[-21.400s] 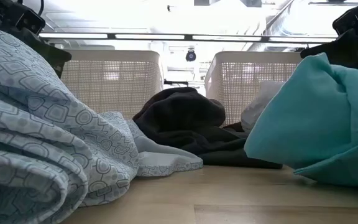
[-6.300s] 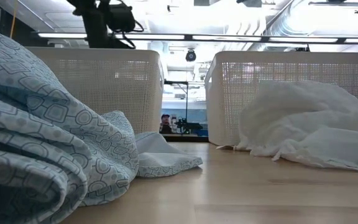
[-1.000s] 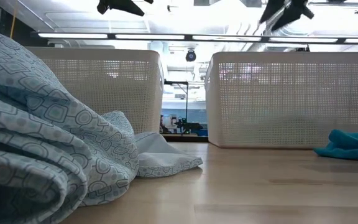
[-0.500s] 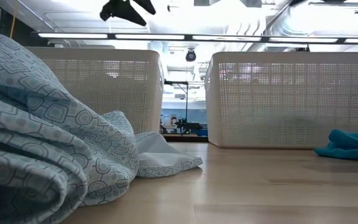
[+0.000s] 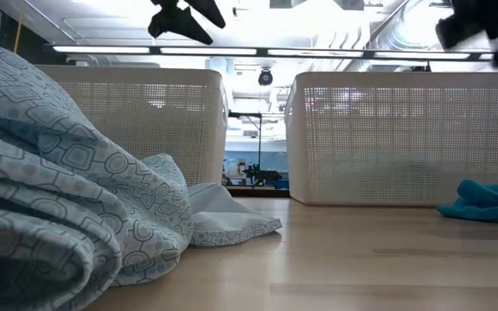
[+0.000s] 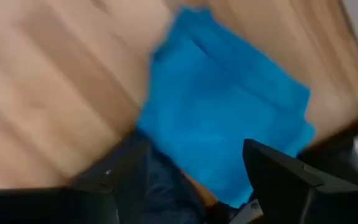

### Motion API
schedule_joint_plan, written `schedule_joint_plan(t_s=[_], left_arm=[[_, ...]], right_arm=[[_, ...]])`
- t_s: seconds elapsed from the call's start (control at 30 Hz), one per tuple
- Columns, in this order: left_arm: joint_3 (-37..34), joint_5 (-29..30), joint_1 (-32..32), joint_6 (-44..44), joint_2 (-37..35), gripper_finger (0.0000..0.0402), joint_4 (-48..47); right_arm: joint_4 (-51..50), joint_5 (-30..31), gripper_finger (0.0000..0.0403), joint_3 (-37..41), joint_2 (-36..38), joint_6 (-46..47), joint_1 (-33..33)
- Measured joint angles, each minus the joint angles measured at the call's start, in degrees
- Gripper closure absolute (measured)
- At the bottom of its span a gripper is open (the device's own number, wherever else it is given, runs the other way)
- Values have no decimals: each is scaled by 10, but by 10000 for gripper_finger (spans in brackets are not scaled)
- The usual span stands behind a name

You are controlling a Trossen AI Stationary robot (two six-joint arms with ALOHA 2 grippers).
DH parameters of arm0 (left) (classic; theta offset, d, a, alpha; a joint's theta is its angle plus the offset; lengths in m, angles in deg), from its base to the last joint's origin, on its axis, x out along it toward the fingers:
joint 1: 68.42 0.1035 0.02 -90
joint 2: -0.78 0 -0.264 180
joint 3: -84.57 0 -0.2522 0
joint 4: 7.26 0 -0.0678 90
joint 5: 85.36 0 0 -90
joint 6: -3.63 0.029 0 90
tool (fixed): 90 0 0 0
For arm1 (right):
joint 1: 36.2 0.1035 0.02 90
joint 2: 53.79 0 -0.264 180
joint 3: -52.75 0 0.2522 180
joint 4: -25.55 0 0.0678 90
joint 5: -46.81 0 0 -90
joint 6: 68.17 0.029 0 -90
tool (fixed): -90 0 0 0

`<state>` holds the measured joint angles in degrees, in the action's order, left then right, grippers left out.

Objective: Sort clothes
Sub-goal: Put the blue boxers into the right white bin

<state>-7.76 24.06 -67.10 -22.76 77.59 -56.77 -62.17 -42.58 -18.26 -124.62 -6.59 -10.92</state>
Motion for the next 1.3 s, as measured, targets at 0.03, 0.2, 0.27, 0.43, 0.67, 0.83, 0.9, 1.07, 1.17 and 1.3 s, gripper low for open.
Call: schedule_joint_plan(t_s=[0.03, 0.2, 0.27, 0.43, 0.67, 0.83, 0.9, 1.07, 1.17, 1.3], left_arm=[[0, -1, 0, 0, 0, 197, 0], [0, -5, 0, 0, 0, 197, 0], [0, -9, 0, -5, 0, 197, 0], [0, -9, 0, -6, 0, 197, 0], [0, -9, 0, -6, 0, 197, 1], [0, -9, 0, -6, 0, 197, 1], [0, -9, 0, -6, 0, 197, 0], [0, -9, 0, -13, 0, 197, 1], [0, -9, 0, -21, 0, 197, 1], [1, -9, -6, -21, 0, 197, 1]], right_arm=[[6, -3, 163, 26, 0, 19, 0], [24, -2, 162, 131, 0, 125, -3], [70, -3, 163, 172, 0, 151, -3], [217, -18, 166, 265, 0, 220, -3], [286, 1, 262, 313, 7, 270, -7], [274, 45, 381, 267, 6, 157, -20], [272, 45, 387, 226, 8, 119, -25], [237, 87, 384, 87, 9, 17, -47], [215, 132, 397, -25, 10, -77, -69], [165, 275, 392, -175, 10, -182, -107]])
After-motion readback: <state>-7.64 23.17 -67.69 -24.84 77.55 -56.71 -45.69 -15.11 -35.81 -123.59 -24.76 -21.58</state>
